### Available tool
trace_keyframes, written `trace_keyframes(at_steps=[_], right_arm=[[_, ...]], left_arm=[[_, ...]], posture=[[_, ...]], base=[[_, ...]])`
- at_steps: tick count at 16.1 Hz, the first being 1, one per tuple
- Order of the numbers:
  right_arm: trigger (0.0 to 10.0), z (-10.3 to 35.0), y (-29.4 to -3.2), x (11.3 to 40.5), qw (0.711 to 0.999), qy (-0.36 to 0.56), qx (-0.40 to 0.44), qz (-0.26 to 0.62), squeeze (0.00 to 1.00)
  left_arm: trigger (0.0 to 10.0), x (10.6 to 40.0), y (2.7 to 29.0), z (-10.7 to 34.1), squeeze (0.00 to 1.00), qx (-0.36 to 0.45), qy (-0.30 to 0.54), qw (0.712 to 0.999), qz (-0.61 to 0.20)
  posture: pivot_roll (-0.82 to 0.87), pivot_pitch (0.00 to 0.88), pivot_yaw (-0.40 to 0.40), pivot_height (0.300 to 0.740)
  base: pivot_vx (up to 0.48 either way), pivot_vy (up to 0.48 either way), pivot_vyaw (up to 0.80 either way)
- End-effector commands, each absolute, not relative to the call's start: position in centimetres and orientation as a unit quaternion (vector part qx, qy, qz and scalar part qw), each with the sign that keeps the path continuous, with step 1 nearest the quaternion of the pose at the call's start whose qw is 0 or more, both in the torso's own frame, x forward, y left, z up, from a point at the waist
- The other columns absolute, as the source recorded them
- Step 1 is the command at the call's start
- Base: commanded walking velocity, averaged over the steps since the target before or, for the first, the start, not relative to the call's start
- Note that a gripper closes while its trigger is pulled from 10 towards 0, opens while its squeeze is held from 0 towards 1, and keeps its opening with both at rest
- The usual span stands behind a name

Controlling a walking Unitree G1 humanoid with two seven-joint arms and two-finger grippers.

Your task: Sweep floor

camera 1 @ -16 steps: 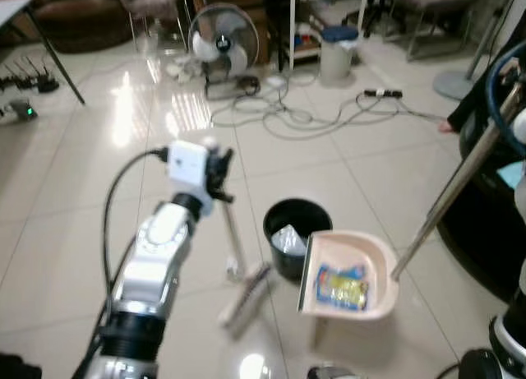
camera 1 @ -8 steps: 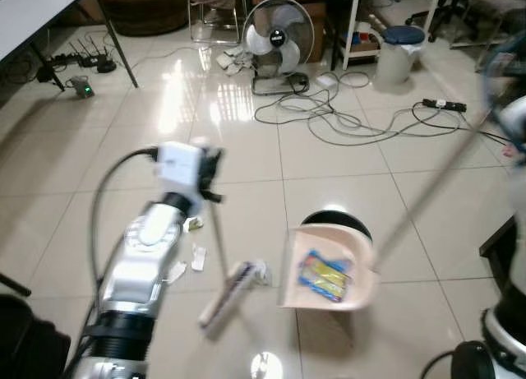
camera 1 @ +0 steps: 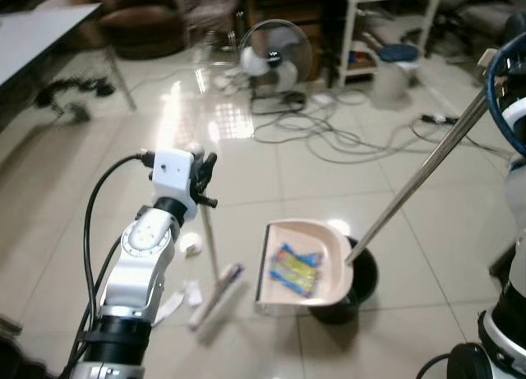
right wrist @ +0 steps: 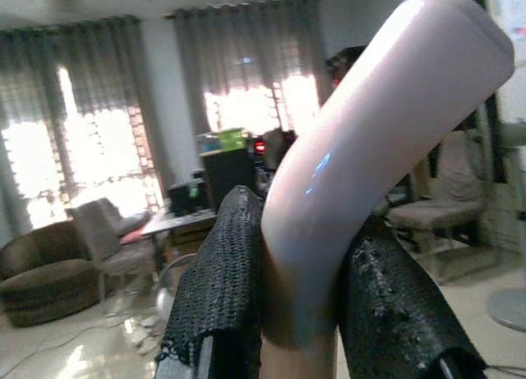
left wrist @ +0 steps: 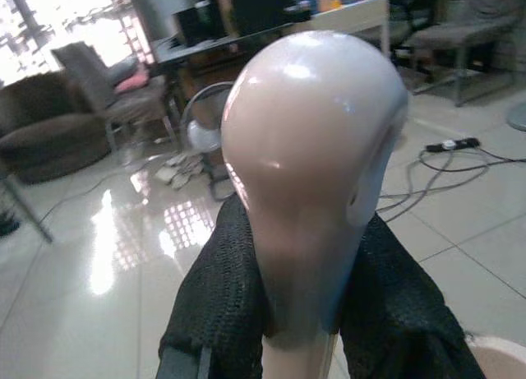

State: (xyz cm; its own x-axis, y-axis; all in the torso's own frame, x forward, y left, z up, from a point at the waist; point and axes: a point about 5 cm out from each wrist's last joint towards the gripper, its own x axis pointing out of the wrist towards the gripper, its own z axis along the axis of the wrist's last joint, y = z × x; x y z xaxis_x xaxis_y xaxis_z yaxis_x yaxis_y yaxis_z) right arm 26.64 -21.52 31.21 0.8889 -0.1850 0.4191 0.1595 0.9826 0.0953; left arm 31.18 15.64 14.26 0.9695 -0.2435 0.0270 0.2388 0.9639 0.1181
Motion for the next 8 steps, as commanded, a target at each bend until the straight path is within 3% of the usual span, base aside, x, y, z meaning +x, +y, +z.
trace_keyframes(at_steps=[1, 7, 8], right_arm=[[10.0, 31.83, -22.12, 25.94, 0.964, -0.242, 0.022, -0.108, 0.0], [10.0, 31.5, -22.59, 25.61, 0.96, -0.251, 0.043, -0.119, 0.0], [10.0, 31.37, -22.61, 25.45, 0.959, -0.253, 0.046, -0.118, 0.0]], left_arm=[[10.0, 31.39, 14.83, 15.41, 0.0, 0.058, -0.047, 0.988, -0.135], [10.0, 31.51, 14.85, 15.6, 0.0, 0.061, -0.049, 0.987, -0.139], [10.0, 31.5, 14.82, 15.43, 0.0, 0.046, -0.044, 0.988, -0.139]], posture=[[-0.1, 0.017, 0.108, 0.74], [-0.1, 0.021, 0.114, 0.74], [-0.1, 0.025, 0.117, 0.74]], base=[[0.401, 0.0, 0.0], [0.404, 0.0, 0.0], [0.0, 0.0, 0.0]])
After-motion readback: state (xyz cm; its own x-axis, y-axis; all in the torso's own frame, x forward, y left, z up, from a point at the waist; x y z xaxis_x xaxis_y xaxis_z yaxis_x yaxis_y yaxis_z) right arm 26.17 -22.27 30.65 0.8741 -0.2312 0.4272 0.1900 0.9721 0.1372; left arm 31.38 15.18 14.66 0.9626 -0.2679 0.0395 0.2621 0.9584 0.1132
